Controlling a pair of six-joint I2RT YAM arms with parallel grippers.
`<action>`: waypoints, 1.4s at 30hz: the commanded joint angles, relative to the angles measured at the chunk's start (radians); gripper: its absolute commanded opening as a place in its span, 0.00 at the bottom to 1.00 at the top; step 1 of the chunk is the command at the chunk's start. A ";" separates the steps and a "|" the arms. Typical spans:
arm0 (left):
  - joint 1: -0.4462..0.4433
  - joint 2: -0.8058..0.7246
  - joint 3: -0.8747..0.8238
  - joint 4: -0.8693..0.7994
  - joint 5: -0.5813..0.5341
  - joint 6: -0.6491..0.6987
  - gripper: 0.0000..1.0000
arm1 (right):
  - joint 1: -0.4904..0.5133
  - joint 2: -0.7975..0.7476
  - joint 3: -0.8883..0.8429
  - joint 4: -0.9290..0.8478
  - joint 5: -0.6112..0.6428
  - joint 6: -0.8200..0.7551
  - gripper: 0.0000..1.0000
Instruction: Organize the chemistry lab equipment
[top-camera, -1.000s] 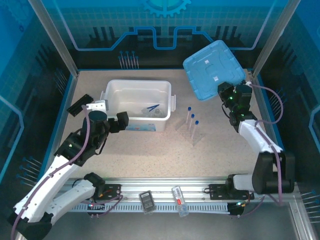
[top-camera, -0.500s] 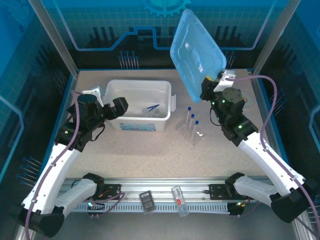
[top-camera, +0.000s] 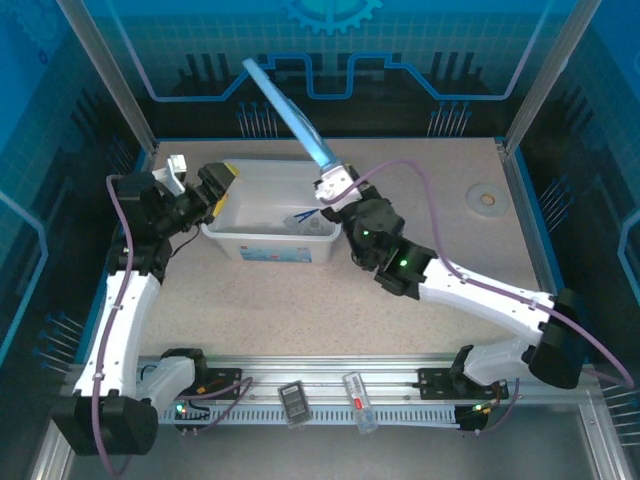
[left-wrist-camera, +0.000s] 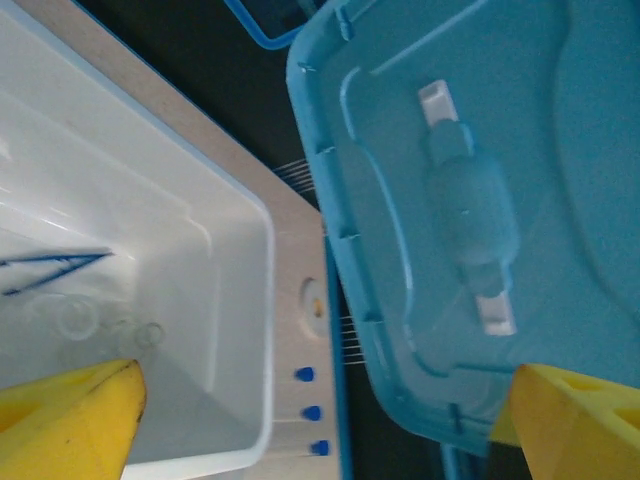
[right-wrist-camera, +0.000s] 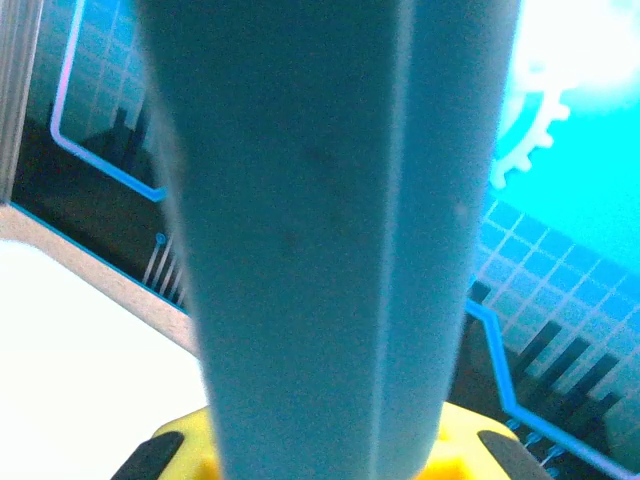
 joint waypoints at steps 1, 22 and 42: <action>0.029 0.012 -0.018 0.170 0.121 -0.153 0.94 | 0.031 0.032 0.042 0.194 0.092 -0.202 0.02; 0.067 0.118 -0.032 0.389 0.180 -0.332 0.91 | 0.174 0.268 0.047 0.503 0.175 -0.649 0.00; 0.079 0.161 0.009 0.175 0.171 -0.185 0.58 | 0.207 0.372 0.030 0.724 0.187 -0.905 0.00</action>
